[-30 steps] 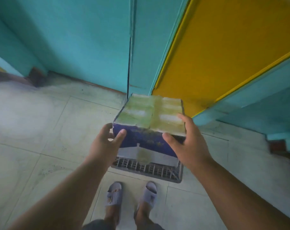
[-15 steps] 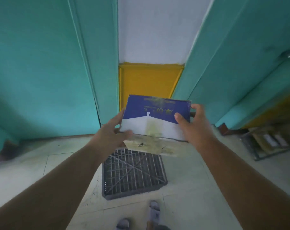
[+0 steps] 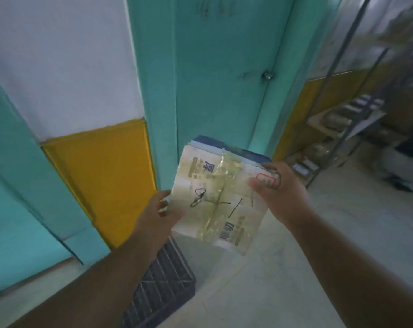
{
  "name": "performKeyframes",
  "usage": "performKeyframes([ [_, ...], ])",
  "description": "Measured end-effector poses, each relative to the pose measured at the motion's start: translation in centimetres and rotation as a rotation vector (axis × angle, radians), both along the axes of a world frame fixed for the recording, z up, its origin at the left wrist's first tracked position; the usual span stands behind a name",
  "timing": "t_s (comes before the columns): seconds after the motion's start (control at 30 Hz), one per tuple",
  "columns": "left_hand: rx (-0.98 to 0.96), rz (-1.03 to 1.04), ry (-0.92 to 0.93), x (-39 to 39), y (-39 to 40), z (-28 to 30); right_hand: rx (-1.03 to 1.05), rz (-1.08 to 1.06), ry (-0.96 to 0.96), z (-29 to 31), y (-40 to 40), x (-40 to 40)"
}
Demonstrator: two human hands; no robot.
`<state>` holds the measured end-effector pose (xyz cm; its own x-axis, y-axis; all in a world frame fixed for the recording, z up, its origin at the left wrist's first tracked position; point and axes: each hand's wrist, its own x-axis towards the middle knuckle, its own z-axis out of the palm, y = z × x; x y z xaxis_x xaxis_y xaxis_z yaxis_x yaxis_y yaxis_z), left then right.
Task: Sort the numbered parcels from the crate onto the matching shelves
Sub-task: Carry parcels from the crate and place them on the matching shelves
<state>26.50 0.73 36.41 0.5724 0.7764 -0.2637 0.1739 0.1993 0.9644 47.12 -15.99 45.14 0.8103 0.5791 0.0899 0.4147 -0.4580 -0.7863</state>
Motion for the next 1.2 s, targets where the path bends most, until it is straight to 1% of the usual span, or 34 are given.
performKeyframes([
  [0.07, -0.021, -0.027, -0.040, 4.5, -3.0, -1.0, 0.061, -0.102, 0.013, 0.0, -2.9, 4.2],
  [0.13, -0.044, -0.079, -0.106, 9.6, -5.9, -1.1, 0.090, -0.142, 0.038, 0.4, -5.8, 8.5],
  [0.23, -0.101, -0.002, -0.174, 17.7, -9.2, -0.7, 0.101, -0.175, 0.056, 1.2, -10.3, 14.8],
  [0.3, -0.131, 0.007, -0.212, 22.5, -10.7, -0.1, 0.000, -0.197, 0.002, 1.5, -12.9, 19.1],
  [0.4, -0.150, -0.033, -0.218, 28.5, -12.5, 0.3, -0.126, -0.231, -0.034, 2.0, -15.9, 24.5],
  [0.53, -0.140, -0.081, -0.167, 36.2, -12.8, -0.8, -0.343, -0.231, -0.055, 2.5, -17.6, 30.9],
  [0.6, -0.100, -0.173, -0.129, 40.6, -12.2, -1.4, -0.359, -0.226, 0.000, 2.1, -17.7, 34.6],
  [0.73, 0.124, -0.470, -0.074, 51.1, -12.7, -1.0, -0.279, -0.207, -0.006, 1.1, -19.0, 41.8],
  [0.8, 0.173, -0.572, -0.075, 56.3, -13.8, -0.1, -0.330, -0.228, -0.026, 1.3, -21.1, 45.1],
  [0.9, 0.241, -0.717, -0.089, 64.3, -16.4, 0.5, -0.459, -0.339, -0.060, 1.9, -25.3, 50.1],
  [0.93, 0.234, -0.747, -0.099, 66.8, -17.6, 0.5, -0.454, -0.384, -0.054, 1.9, -26.9, 51.7],
  [1.03, 0.067, -0.776, -0.129, 74.1, -22.1, -0.3, -0.360, -0.553, -0.012, 0.8, -31.9, 56.6],
  [1.07, 0.059, -0.766, -0.108, 76.3, -23.7, -0.9, -0.318, -0.622, -0.005, 0.2, -33.6, 58.4],
  [1.13, 0.109, -0.773, -0.013, 80.1, -27.1, -2.4, -0.194, -0.756, 0.014, -1.0, -36.7, 62.3],
  [1.2, 0.093, -0.751, 0.053, 83.6, -30.6, -3.6, -0.069, -0.836, 0.047, -1.6, -39.2, 66.4],
])
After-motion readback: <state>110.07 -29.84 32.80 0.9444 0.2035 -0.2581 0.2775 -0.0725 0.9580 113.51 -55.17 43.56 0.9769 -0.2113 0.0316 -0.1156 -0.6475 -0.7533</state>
